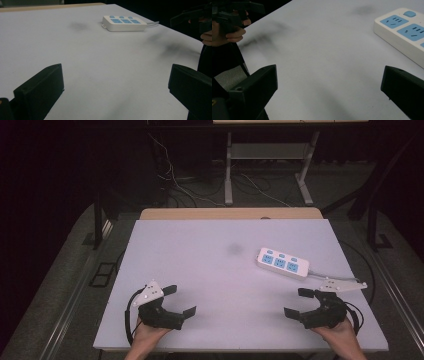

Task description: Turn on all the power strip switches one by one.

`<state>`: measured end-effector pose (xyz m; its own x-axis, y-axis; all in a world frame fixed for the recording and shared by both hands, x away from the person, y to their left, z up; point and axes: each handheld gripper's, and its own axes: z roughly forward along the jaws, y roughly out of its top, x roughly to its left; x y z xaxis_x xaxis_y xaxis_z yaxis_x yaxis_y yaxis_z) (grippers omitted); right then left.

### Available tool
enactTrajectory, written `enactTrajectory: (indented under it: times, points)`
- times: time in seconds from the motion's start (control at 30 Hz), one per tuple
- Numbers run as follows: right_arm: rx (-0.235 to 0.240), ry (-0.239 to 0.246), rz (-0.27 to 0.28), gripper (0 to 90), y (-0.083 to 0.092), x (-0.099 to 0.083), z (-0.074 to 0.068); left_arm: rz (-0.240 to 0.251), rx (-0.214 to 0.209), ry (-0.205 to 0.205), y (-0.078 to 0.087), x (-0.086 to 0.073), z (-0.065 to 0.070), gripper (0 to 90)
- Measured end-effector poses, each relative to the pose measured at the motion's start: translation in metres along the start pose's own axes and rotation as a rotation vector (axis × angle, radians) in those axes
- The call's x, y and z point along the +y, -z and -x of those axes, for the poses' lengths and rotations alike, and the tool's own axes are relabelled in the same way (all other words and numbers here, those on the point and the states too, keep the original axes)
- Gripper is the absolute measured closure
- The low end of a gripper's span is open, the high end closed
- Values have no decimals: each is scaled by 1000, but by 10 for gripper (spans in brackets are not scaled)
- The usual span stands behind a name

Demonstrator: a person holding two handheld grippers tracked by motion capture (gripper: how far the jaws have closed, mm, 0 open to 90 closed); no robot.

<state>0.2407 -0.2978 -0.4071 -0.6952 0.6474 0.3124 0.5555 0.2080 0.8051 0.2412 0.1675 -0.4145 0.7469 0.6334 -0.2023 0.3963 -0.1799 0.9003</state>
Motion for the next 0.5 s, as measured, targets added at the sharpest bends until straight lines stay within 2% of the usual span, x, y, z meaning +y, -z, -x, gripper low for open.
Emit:
enactTrajectory:
  times: [0.5]
  points:
    - [2, 3, -23, 8, -2, 1, -3, -21, -4, -14, -1, -2, -2, 0]
